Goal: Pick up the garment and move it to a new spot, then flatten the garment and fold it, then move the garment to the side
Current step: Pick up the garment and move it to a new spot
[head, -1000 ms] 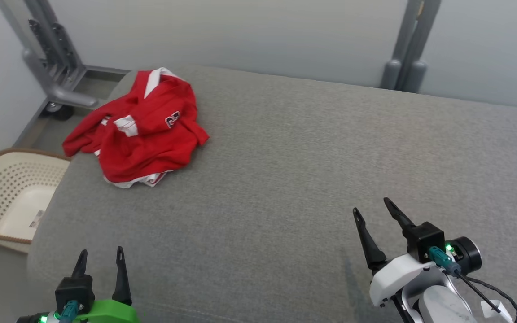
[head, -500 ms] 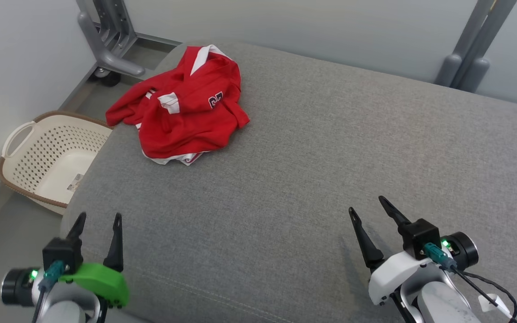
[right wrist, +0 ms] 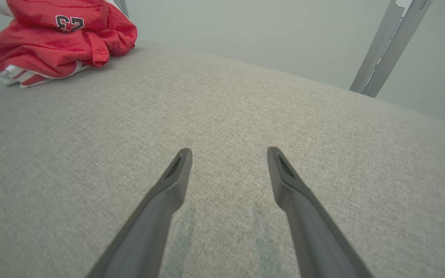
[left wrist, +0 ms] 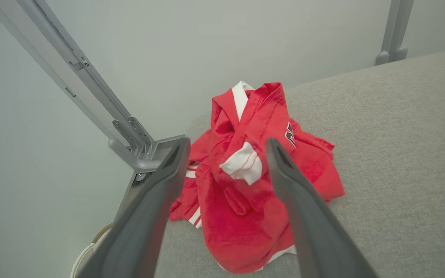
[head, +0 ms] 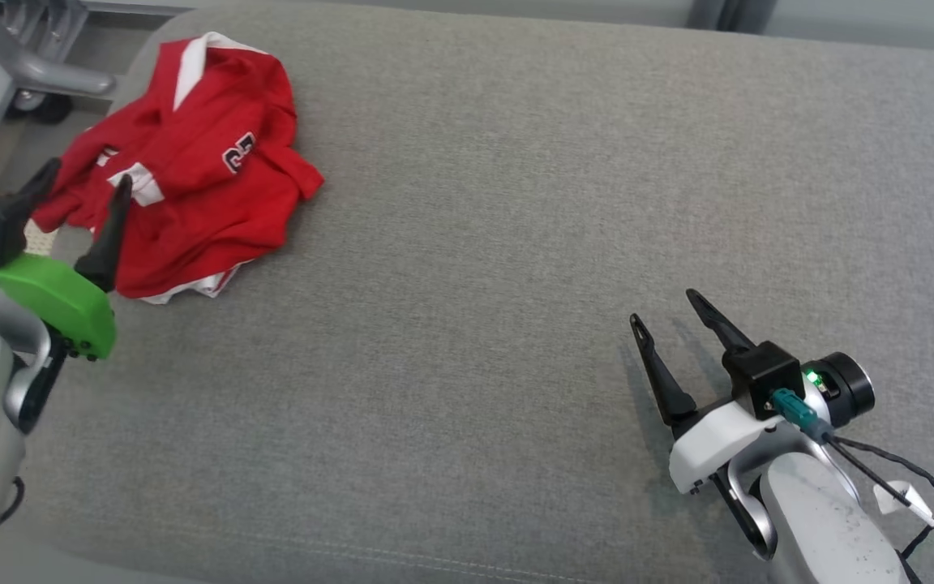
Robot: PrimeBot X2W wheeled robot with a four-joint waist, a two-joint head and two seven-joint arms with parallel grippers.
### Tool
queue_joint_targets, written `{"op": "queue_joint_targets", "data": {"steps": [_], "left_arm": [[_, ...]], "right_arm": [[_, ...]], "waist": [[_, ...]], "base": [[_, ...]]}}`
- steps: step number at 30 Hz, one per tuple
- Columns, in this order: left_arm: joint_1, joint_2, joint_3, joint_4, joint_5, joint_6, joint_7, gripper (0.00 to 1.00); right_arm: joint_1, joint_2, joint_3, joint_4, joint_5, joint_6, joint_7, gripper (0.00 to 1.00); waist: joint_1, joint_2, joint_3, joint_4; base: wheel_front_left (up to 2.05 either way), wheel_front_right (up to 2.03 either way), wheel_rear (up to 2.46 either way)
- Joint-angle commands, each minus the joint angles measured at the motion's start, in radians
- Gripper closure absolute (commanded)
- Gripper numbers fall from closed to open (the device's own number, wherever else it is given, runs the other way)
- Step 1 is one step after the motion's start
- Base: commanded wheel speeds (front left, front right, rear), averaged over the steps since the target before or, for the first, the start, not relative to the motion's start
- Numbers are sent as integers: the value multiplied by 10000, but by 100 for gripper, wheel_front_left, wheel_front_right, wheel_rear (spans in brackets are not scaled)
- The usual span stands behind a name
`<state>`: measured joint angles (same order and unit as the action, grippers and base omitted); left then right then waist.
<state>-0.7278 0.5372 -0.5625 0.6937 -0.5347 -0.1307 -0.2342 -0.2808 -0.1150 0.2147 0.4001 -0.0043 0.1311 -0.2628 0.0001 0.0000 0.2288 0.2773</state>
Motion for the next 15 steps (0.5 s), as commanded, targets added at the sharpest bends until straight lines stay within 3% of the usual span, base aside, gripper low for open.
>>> {"op": "queue_joint_targets", "data": {"steps": [1, 5, 8, 15], "left_arm": [[-303, 172, -176, 75, -342, 15, 88, 0], [-986, 986, -1223, 456, -1542, 18, 669, 0], [-1333, 1264, -1526, 1026, -2257, 19, 998, 0], [-1505, 955, -1442, 2810, -3489, 17, 1930, 0]], "right_arm": [[-157, -56, -23, -94, -33, -6, -31, 0], [-263, -51, -96, -268, -70, -6, -31, 0], [-330, -59, -171, -386, -89, -6, -31, 0], [-433, 8, -343, -564, -125, -6, -31, 0]], "waist": [[-1, 0, 1063, -1127], [-1, 0, 1454, -1702], [-1, 0, 1714, -2089], [-1, 0, 2124, -2732]], "base": [[0, 0, 0], [0, 0, 0], [0, 0, 0], [0, 0, 0]]}}
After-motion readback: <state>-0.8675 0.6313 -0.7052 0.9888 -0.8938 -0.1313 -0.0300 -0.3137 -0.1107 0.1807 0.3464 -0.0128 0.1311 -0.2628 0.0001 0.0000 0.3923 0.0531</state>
